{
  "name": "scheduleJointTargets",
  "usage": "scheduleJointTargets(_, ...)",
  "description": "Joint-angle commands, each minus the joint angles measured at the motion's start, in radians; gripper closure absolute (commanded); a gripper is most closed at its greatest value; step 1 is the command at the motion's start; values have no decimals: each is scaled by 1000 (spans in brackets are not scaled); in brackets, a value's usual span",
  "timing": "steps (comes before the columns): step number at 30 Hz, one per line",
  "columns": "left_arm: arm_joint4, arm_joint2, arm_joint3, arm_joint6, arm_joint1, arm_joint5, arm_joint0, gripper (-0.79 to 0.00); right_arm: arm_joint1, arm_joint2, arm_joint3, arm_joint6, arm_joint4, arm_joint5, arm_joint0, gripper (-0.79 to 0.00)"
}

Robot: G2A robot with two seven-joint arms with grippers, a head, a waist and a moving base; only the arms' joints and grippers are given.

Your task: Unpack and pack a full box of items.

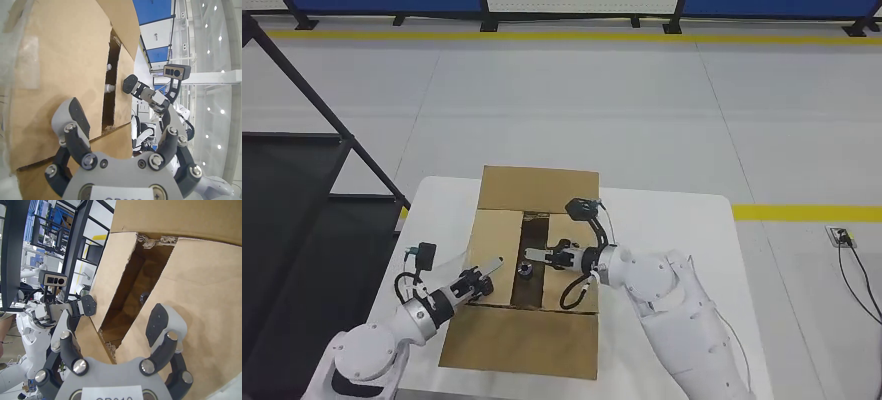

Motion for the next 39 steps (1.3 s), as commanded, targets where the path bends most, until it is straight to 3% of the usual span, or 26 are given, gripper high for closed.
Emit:
scheduleJointTargets(1,8,8,7,6,0,3,-4,-785,1,-4,6,5,-2,6,4,-785)
scheduleJointTargets(12,10,24,12,40,0,-3,-12,-785,10,-12,42,1,32,-11,25,-785)
scheduleJointTargets(16,-45,-34,-37,29,5,-11,4,-785,19,11,7,-23,46,-36,10,-785)
scheduleJointTargets(20,-116,-140,-87,-4,14,-32,42,-785,29,50,-39,-61,67,-48,-9,-785)
scheduleJointTargets(24,-185,-282,-95,-68,25,-72,101,-785,37,71,-65,-105,13,17,-19,-785)
scheduleJointTargets(30,-191,-472,-40,-214,44,-164,206,-785,37,71,-65,-105,13,17,-19,-785)
scheduleJointTargets(34,-195,-518,23,-334,56,-186,237,-785,35,77,-64,-158,45,27,-30,-785)
scheduleJointTargets(39,-154,-491,73,-503,74,-208,228,-785,36,140,9,-272,157,23,7,-785)
